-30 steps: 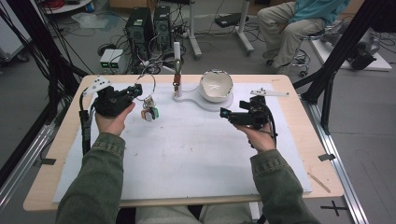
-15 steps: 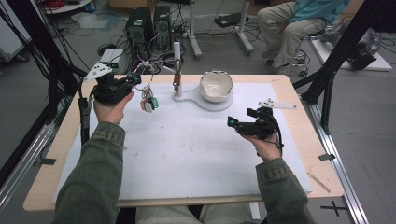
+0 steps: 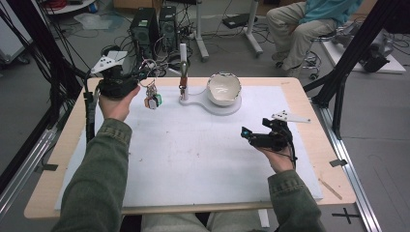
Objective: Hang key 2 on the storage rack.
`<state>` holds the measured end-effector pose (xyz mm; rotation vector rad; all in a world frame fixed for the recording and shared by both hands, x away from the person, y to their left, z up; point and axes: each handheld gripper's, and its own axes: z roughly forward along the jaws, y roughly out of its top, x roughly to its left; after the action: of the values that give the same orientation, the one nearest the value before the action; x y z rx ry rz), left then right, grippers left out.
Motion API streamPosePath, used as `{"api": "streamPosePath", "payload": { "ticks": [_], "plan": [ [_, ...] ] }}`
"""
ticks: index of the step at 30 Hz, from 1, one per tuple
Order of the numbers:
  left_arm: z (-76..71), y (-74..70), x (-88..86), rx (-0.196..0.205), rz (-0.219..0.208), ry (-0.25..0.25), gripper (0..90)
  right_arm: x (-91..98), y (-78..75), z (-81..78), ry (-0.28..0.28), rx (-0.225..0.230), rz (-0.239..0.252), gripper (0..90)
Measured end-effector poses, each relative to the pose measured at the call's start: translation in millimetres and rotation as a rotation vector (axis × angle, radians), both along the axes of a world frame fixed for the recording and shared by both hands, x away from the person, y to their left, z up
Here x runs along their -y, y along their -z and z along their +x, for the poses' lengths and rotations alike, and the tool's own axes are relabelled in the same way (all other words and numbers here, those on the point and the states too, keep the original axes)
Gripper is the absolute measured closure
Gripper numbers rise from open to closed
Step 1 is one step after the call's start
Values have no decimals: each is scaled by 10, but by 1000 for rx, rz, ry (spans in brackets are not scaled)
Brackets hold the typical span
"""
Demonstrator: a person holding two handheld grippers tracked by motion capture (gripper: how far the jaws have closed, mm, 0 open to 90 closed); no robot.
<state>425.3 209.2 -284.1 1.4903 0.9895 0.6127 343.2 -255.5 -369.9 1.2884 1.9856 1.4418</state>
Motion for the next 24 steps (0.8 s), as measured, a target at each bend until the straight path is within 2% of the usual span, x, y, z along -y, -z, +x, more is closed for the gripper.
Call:
{"api": "streamPosePath", "payload": {
  "ticks": [14, 20, 24],
  "plan": [
    [238, -116, 51, -6, 24, -18, 867, 128, 181, -142, 26, 49, -4, 7],
    [360, -142, 27, -25, 32, -34, 868, 197, 255, -216, 45, 57, -10, 8],
    [439, -137, 27, -41, 52, -51, 868, 230, 275, -249, 63, 69, -2, 8]
  ]
}}
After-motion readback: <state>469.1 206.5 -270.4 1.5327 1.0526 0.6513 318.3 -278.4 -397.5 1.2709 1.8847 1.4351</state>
